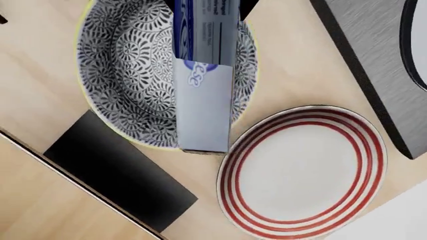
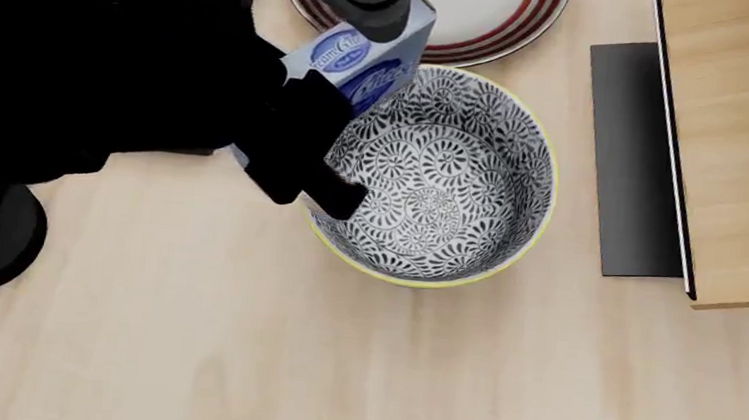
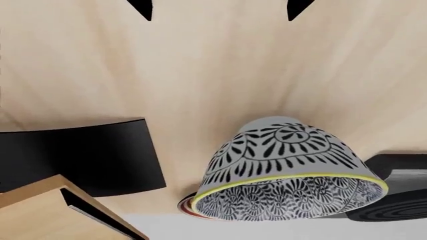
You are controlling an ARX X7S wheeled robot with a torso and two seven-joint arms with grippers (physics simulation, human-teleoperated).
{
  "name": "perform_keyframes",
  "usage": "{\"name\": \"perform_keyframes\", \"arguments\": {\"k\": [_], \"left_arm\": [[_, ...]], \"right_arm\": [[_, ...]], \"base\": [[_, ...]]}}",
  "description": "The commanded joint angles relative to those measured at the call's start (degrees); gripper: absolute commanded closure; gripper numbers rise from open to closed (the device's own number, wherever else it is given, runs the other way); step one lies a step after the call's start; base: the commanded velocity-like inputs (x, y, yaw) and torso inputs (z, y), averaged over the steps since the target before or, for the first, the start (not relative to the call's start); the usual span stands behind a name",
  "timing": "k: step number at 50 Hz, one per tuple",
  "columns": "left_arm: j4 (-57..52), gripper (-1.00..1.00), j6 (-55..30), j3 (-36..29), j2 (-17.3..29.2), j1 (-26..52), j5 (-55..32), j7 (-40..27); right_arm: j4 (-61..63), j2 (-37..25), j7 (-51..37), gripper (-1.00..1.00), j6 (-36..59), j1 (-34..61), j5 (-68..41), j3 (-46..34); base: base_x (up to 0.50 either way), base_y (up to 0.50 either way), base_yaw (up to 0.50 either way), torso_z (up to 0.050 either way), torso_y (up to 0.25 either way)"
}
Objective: Pick up the cream cheese and put it in the bowl.
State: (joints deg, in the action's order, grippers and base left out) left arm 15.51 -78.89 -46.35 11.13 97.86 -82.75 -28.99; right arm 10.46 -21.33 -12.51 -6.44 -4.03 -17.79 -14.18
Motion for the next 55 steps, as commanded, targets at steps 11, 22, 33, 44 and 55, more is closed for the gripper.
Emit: {"name": "perform_keyframes", "arguments": {"k": [11, 22, 33, 44, 55], "left_arm": [[1.8, 1.0, 1.6, -1.1, -3.1, -0.5, -1.5, 2.0], [10.4, 1.0, 0.4, -5.1, -6.2, 1.5, 0.9, 2.7], [10.5, 1.0, 1.0, -7.4, -7.3, 3.0, 2.1, 4.3], [6.7, 1.0, 1.3, -8.4, -7.5, 0.2, 0.5, 1.9], [10.5, 1.0, 3.0, -10.5, -8.7, 2.8, 2.0, 6.2]], "right_arm": [[-0.7, -0.7, 0.2, -1.0, 0.6, -0.1, -2.1, 0.3], [-1.2, -0.8, 0.3, -1.0, 0.0, -0.3, -2.6, 0.6], [-1.5, -0.9, 0.6, -1.0, -0.9, -0.5, -3.5, 1.0], [-2.0, -0.9, 0.8, -1.0, -1.3, -0.4, -3.9, 1.0], [-2.5, -0.8, 0.8, -1.0, -1.4, 0.0, -3.7, 0.7]], "base": [[0.0, 0.0, 0.0, 0.0, 0.0], [0.0, 0.0, 0.0, -0.001, 0.0], [0.0, 0.0, 0.0, 0.0, 0.0], [0.0, 0.0, 0.0, 0.0, 0.0], [0.0, 0.0, 0.0, -0.001, 0.0]]}}
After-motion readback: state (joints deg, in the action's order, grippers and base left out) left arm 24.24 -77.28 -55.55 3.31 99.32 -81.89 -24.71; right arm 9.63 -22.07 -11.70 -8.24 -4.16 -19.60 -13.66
